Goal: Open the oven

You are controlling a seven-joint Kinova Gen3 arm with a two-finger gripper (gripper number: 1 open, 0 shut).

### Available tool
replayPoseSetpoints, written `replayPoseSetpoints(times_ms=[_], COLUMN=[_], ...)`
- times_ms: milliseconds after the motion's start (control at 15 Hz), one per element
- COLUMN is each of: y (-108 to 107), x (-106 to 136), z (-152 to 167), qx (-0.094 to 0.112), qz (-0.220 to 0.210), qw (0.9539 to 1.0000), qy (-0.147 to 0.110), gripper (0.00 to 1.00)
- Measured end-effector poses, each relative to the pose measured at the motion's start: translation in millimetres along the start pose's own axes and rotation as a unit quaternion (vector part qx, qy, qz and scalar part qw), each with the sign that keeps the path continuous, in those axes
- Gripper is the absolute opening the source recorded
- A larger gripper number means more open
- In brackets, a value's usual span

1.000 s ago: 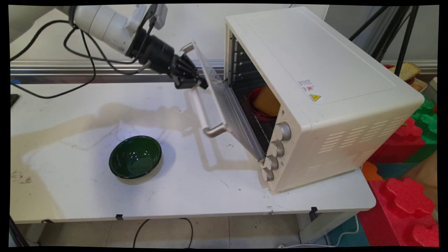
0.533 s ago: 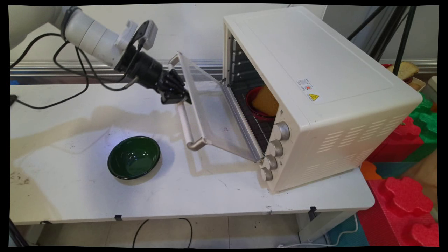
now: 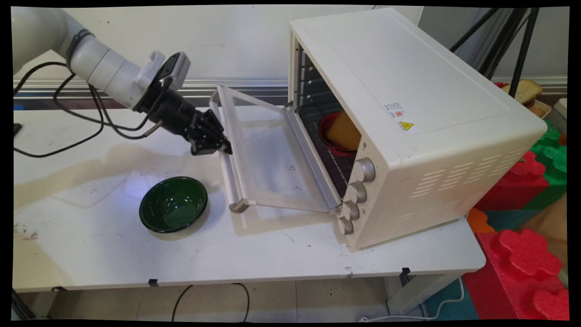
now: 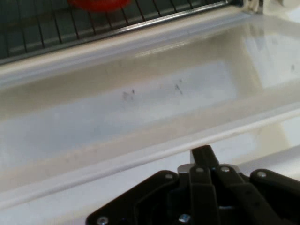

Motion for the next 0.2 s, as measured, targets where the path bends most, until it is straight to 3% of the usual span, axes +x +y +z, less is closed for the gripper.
replayPoseSetpoints(times_ms=[200], y=[4.7], x=[-14.2], z=[-5.9], qx=[0.000], qz=[0.002], qw=[1.0000], qy=[-0.009], gripper=[0.00])
